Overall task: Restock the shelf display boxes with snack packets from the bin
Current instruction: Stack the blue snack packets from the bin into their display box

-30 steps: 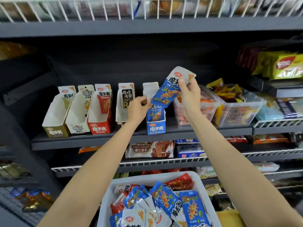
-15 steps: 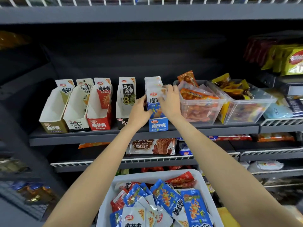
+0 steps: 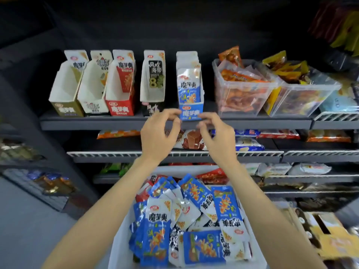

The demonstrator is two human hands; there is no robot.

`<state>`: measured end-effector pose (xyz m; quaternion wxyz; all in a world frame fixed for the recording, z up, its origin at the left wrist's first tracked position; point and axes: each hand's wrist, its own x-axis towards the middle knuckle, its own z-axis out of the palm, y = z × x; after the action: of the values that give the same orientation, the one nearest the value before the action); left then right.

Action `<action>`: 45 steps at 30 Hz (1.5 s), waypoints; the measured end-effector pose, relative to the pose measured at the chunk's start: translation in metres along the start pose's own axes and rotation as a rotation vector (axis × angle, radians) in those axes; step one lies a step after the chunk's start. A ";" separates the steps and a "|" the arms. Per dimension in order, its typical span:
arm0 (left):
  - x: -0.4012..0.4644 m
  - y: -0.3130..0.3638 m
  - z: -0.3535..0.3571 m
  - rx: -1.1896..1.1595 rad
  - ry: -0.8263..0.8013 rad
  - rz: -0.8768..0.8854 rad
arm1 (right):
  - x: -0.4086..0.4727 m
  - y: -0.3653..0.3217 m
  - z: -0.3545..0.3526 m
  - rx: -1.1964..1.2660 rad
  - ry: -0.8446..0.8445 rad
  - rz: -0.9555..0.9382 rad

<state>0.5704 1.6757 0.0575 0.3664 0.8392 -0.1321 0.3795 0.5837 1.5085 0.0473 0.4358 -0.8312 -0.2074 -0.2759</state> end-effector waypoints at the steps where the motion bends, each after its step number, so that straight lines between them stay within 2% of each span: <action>1: -0.017 -0.002 -0.004 0.039 -0.009 0.030 | -0.015 0.004 -0.001 -0.052 -0.083 0.007; 4: -0.068 -0.014 -0.014 0.154 -0.173 0.025 | -0.058 0.019 0.000 -0.187 -0.393 0.078; 7: -0.116 -0.029 -0.021 0.262 -0.500 -0.128 | -0.096 0.033 0.003 -0.251 -0.663 0.185; 10: -0.152 -0.041 -0.028 0.337 -0.834 -0.317 | -0.124 0.040 0.009 -0.311 -0.844 0.212; 13: -0.171 -0.042 -0.036 0.388 -0.950 -0.431 | -0.139 0.037 0.018 -0.346 -0.941 0.245; 17: -0.185 -0.035 -0.041 0.366 -0.907 -0.628 | -0.144 0.025 0.039 -0.318 -0.859 0.261; 20: -0.190 -0.034 -0.041 0.279 -0.802 -0.716 | -0.145 0.017 0.053 -0.350 -0.801 0.162; 25: -0.193 -0.035 -0.043 0.184 -0.597 -0.825 | -0.148 0.007 0.063 -0.525 -0.911 0.023; 28: -0.194 -0.034 -0.047 0.169 -0.531 -0.821 | -0.144 0.004 0.068 -0.620 -0.964 0.056; 31: -0.194 -0.034 -0.050 0.147 -0.505 -0.859 | -0.136 0.003 0.069 -0.578 -0.970 0.111; 35: -0.194 -0.039 -0.050 0.119 -0.474 -0.942 | -0.127 0.005 0.061 -0.389 -0.902 0.270; 38: -0.193 -0.040 -0.047 0.115 -0.490 -0.898 | -0.119 0.020 0.053 -0.347 -0.760 0.397; 40: -0.193 -0.039 -0.045 0.133 -0.527 -0.847 | -0.116 0.031 0.047 -0.162 -0.629 0.583; 42: -0.194 -0.037 -0.042 0.164 -0.527 -0.810 | -0.120 0.033 0.046 0.095 -0.582 0.802; 45: -0.193 -0.034 -0.041 0.167 -0.393 -0.827 | -0.134 0.027 0.050 0.236 -0.581 0.874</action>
<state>0.4349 1.7180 -0.0832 0.3863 0.9040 0.1776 0.0448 0.5117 1.5217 -0.0784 0.5250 -0.8276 0.0161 0.1979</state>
